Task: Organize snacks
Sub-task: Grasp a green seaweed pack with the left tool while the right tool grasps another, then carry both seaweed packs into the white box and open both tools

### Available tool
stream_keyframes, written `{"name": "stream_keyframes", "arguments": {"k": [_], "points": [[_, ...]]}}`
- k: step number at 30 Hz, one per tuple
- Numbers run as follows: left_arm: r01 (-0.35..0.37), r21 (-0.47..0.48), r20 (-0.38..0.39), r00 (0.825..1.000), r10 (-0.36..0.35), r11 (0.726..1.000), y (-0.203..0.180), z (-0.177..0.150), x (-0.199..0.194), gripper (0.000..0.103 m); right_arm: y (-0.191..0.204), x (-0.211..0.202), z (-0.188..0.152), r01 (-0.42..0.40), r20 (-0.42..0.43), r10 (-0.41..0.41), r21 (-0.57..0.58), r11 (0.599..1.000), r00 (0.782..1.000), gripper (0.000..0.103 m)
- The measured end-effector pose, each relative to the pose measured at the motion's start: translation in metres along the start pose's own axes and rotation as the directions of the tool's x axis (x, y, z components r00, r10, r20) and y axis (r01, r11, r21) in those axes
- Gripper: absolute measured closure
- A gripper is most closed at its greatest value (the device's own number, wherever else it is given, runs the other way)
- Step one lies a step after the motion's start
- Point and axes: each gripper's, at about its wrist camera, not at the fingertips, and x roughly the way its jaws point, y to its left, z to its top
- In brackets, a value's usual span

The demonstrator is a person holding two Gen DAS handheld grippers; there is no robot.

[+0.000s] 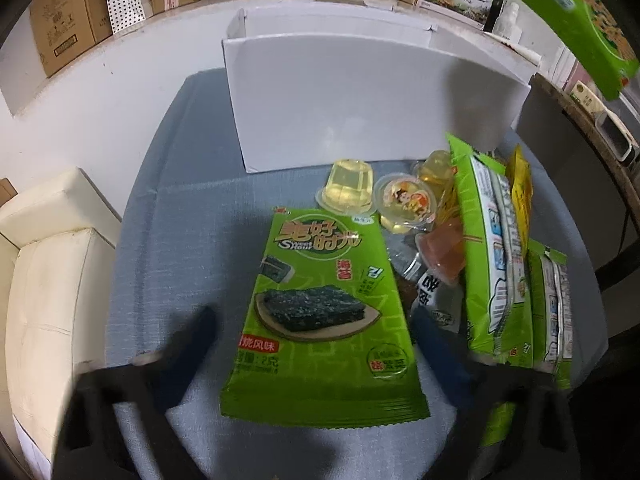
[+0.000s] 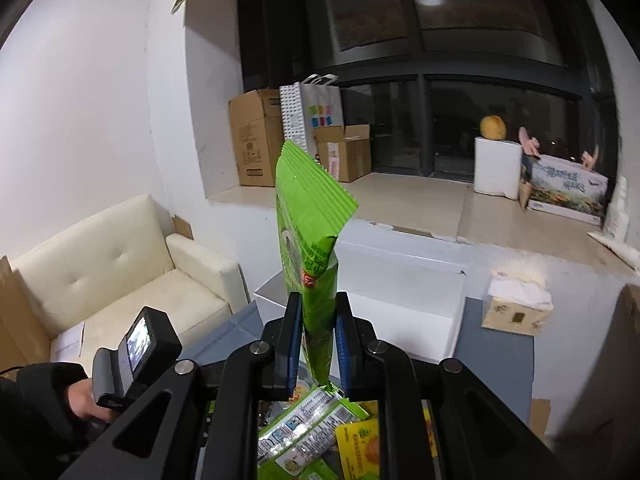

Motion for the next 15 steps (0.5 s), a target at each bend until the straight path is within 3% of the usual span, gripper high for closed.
{"name": "stream_keyframes", "arguments": {"k": [6,9,12,15], "points": [[0.041,-0.033,0.034,0.999,-0.04,0.999,0.009,-0.005,-0.01,0.025,-0.013,0.006,-0.009,-0.01,-0.019,0.011,0.06,0.998,1.0,0.087],[0.074,-0.055,0.104,0.992,-0.068,0.996,0.013,-0.014,-0.043,0.025,-0.014,0.003,-0.013,-0.027,-0.018,0.029,0.081,0.996,0.999,0.087],[0.088,-0.066,0.206,0.976,-0.073,0.994,0.017,-0.011,-0.08,0.025,-0.015,0.002,-0.014,-0.027,-0.013,0.028,0.096,0.995,1.0,0.087],[0.115,-0.088,0.325,0.942,-0.081,0.989,0.022,0.011,-0.111,0.025,-0.023,0.007,-0.008,-0.022,-0.001,0.023,0.139,0.99,1.0,0.087]]}}
